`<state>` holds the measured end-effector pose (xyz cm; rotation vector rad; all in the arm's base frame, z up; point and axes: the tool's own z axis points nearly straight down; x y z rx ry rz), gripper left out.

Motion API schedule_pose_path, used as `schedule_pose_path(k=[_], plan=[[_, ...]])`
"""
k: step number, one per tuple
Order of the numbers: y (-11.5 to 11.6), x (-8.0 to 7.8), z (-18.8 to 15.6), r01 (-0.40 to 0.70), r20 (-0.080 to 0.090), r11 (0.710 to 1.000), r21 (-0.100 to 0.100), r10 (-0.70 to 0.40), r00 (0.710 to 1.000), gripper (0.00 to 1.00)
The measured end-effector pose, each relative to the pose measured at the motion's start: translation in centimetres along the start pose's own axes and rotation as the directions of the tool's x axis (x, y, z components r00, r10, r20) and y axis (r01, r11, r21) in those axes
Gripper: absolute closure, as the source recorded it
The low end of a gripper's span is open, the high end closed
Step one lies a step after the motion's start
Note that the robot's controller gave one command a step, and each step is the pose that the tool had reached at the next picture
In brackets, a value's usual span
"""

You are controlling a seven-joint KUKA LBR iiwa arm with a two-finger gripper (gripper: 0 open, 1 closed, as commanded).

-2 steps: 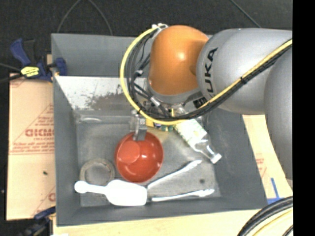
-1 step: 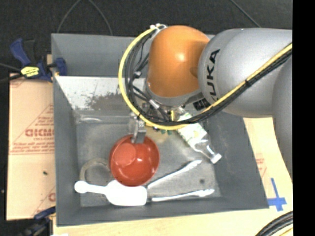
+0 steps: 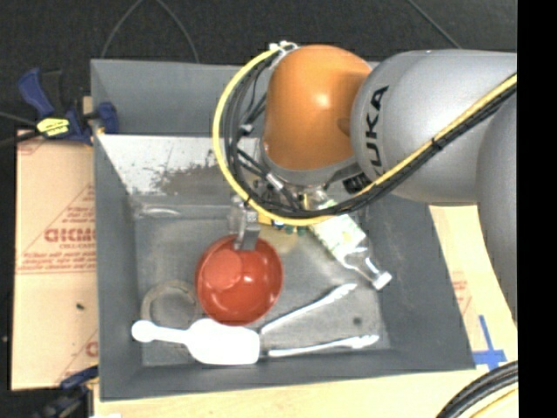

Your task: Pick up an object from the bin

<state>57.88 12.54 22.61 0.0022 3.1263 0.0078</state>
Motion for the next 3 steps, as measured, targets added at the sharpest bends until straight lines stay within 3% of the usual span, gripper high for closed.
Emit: schedule_pose_path(k=[1,2,3], plan=[[2.9,3.6,5.2,0.366,0.008,0.931,0.001,-0.366,0.931,1.0],[-0.1,1.9,4.9,0.242,0.008,0.97,0.005,-0.242,0.97,1.0],[1.1,1.7,-0.5,0.376,0.005,0.927,0.001,-0.376,0.927,1.0]])
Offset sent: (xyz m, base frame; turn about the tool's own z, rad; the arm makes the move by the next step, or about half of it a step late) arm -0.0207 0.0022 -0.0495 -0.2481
